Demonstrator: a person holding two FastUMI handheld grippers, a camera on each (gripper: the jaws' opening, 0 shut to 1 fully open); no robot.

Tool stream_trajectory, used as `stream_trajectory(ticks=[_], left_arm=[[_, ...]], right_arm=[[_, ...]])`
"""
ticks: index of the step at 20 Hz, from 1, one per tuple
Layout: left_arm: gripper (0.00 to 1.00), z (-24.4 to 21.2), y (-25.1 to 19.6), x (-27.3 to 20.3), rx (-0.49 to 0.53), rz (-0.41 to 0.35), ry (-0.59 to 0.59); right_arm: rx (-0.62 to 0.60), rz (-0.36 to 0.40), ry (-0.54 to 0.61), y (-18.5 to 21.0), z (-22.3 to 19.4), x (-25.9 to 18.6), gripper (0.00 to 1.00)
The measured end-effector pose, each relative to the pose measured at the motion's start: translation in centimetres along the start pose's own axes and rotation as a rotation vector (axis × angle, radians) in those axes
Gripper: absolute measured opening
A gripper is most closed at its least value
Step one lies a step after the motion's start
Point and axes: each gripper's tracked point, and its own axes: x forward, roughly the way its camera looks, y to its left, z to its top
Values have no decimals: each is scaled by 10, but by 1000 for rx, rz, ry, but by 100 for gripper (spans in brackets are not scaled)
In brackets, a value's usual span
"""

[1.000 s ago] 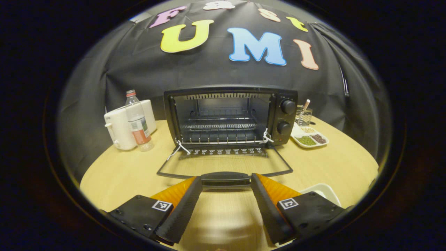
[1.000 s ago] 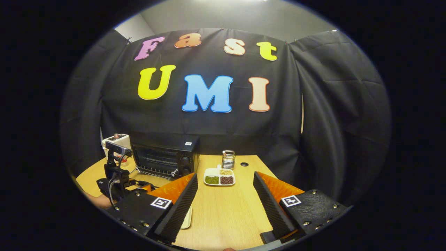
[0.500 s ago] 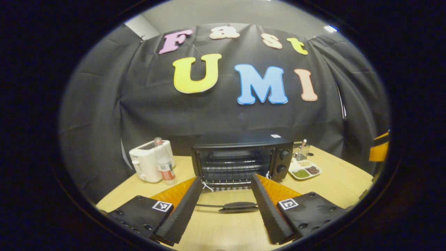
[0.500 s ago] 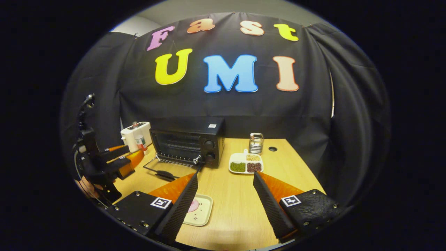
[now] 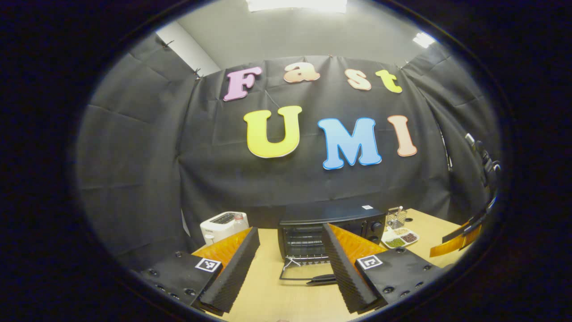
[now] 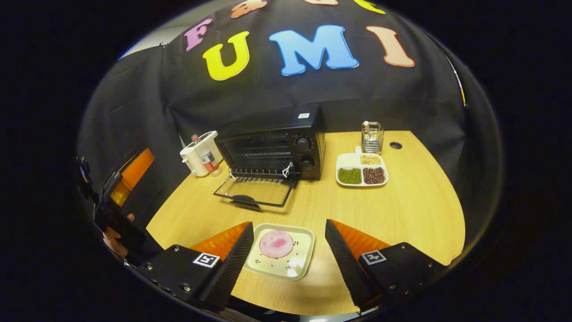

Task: Open the electric oven with the left hand, put the food in, and close the electric oven.

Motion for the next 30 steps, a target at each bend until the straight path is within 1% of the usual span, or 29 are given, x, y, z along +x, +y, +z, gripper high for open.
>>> stream_trajectory(ticks=[2, 3, 5, 8, 10, 13, 14, 15, 16, 17, 19, 20, 21, 22, 26, 27, 28, 30], left_arm=[[90, 0, 8, -7, -11, 10, -5], [99, 0, 15, -11, -16, 23, -1], [99, -4, 31, -18, -19, 51, 3], [99, -8, 50, -28, -20, 82, 10], [99, -11, 61, -32, -18, 102, 18], [99, -10, 70, -33, -19, 122, 19], [99, -12, 71, -35, -21, 124, 18], [99, -11, 74, -38, -21, 129, 18], [95, -12, 76, -40, -17, 136, 17], [99, -11, 77, -40, -14, 141, 17], [99, -11, 79, -40, -12, 149, 19], [90, -12, 81, -39, -9, 153, 20], [90, -13, 83, -39, -5, 160, 24], [99, -18, 86, -39, -3, 168, 29], [99, -24, 99, -42, -7, 203, 43], [99, -24, 105, -42, -6, 213, 48], [99, -26, 107, -42, -8, 220, 51], [99, -28, 111, -42, -20, 229, 53]], right_arm=[[25, 18, 69, -2, -10, 12, 99], [37, 26, 109, -4, -15, 19, 99], [53, 41, 205, -5, -30, 31, 99], [78, 87, 330, -2, -50, 43, 99], [89, 97, 397, -4, -60, 51, 99], [105, 92, 484, -11, -75, 54, 99], [119, 97, 505, -12, -78, 57, 97], [139, 106, 520, -11, -79, 61, 93], [157, 116, 539, -10, -83, 63, 93], [175, 117, 561, -11, -88, 65, 94], [210, 103, 604, -17, -97, 71, 94], [219, 95, 622, -20, -101, 72, 93], [223, 91, 638, -22, -105, 74, 94], [226, 91, 649, -22, -107, 75, 94], [232, 105, 682, -19, -116, 80, 94], [233, 117, 692, -17, -118, 80, 77], [236, 123, 694, -16, -117, 80, 74], [238, 128, 697, -16, -116, 80, 74]])
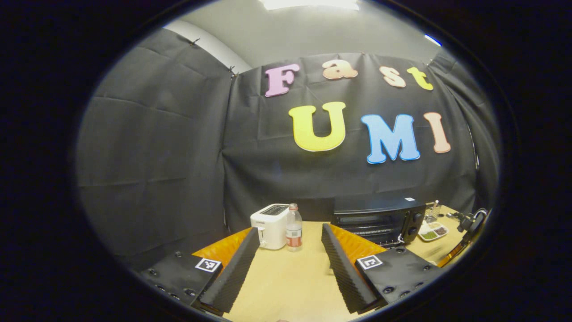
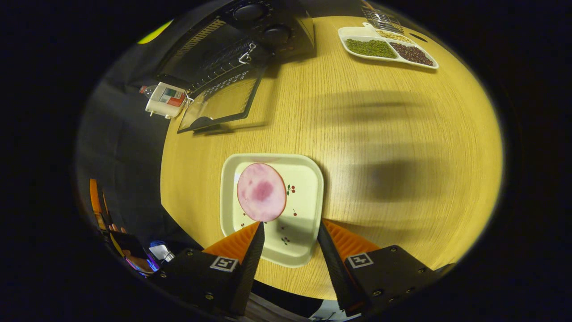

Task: Open the electric oven with the left hand, put the food in, and close the electric oven.

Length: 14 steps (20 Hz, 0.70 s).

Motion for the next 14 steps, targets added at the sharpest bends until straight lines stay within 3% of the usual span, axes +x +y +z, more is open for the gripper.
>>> stream_trajectory(ticks=[1, 2, 4, 7, 8, 9, 12, 14], left_arm=[[99, 0, 2, 1, -6, 7, -1], [99, 2, 7, 2, -10, 21, -6], [99, 5, 13, 1, -12, 40, -17], [95, 6, 16, 2, -14, 44, -20], [99, 7, 16, 3, -13, 44, -20], [95, 8, 16, 4, -15, 45, -21], [95, 12, 13, 4, -22, 36, -29], [95, 15, 12, 5, -11, 31, -35]], right_arm=[[-10, -30, -2, -8, -2, 2, 74], [-10, -78, -9, -20, 1, 3, 64], [29, -57, -19, -19, 1, 4, 12], [57, -50, -52, -24, 8, 11, 12], [64, -47, -45, -25, 2, 3, 1], [70, -33, -68, -24, 1, 3, 1], [85, 2, -77, -21, 2, 6, 1], [131, 71, -74, -12, -3, 4, 1]])
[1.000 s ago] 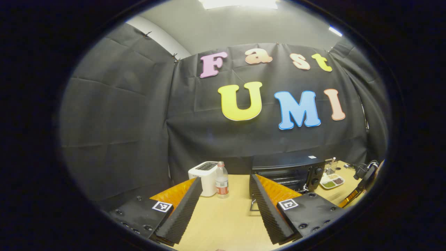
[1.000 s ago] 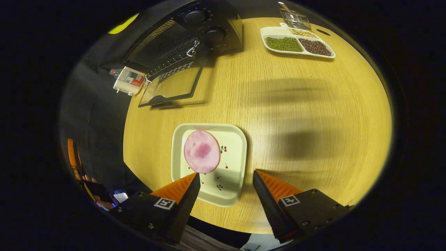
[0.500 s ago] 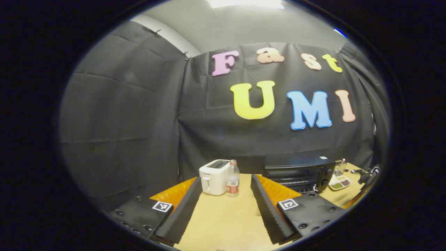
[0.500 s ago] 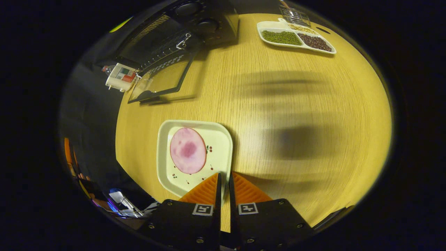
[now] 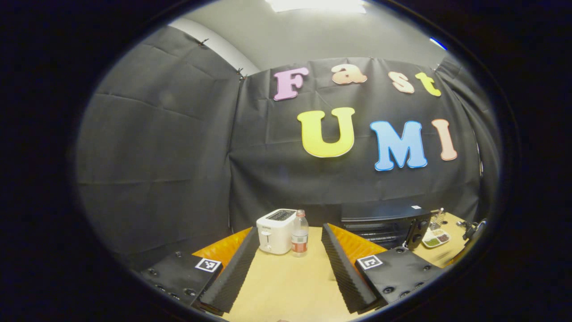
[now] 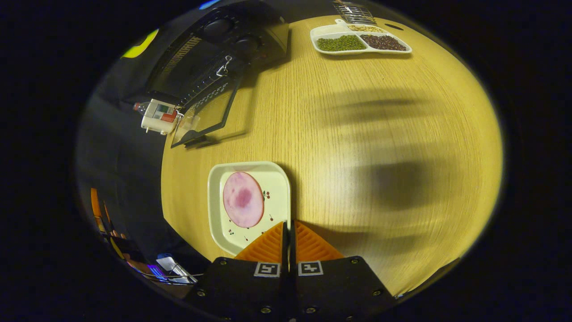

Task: Open the electric oven with the left hand, put the food in, and close the electric oven.

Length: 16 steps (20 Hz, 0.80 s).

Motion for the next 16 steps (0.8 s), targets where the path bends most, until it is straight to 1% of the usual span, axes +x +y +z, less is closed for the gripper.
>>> stream_trajectory(ticks=[1, 2, 3, 6, 8, 11, 16], left_arm=[[90, 1, -2, 1, 5, -4, -4], [90, 3, -4, 1, 7, -8, -7], [95, 3, -6, 2, 6, -13, -9], [97, 0, -12, 3, 4, -29, 2], [99, 1, -17, 5, 2, -38, 2], [97, 3, -25, 11, 1, -51, -5], [94, -1, -35, 24, -12, -72, 1]], right_arm=[[27, 29, -2, 5, -3, -1, 1], [42, 42, -7, 6, -5, -1, 0], [52, 49, -13, 6, -6, -1, 0], [93, 89, -24, 15, -8, -5, 0], [109, 127, -44, 29, -6, -13, 0], [146, 185, -77, 57, 3, -23, 0], [171, 232, -153, 99, 29, -33, 0]])
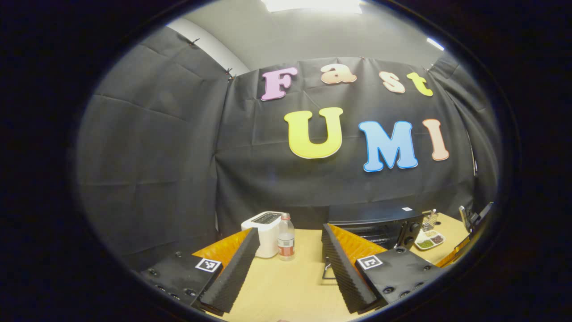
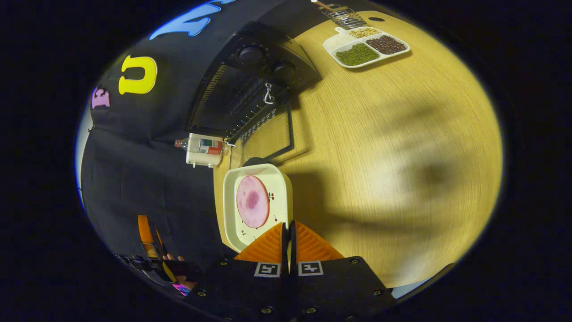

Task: Open the electric oven with the left hand, put the food in, and close the electric oven.

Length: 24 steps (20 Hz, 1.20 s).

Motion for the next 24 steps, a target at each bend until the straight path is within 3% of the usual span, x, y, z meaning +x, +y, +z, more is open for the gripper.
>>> stream_trajectory(ticks=[1, 8, 10, 15, 16, 17, 22, 24], left_arm=[[99, -1, -1, 3, -6, -5, -1], [99, 4, 6, 44, -6, -37, 7], [91, 3, 13, 46, -1, -46, 10], [90, 0, 22, 80, 16, -67, 21], [99, 0, 25, 83, 23, -68, 23], [99, -1, 29, 87, 27, -66, 27], [90, -5, 40, 92, 38, -57, 48], [99, -3, 43, 92, 49, -54, 55]], right_arm=[[18, 3, -24, 7, 6, 3, 1], [144, -29, -183, 43, 47, 40, 1], [190, -32, -231, 53, 59, 51, 0], [302, -19, -360, 78, 89, 80, 0], [327, -12, -384, 83, 95, 86, 0], [354, -7, -404, 87, 99, 92, 1], [468, 17, -475, 103, 118, 121, 1], [519, 49, -482, 111, 126, 134, 0]])
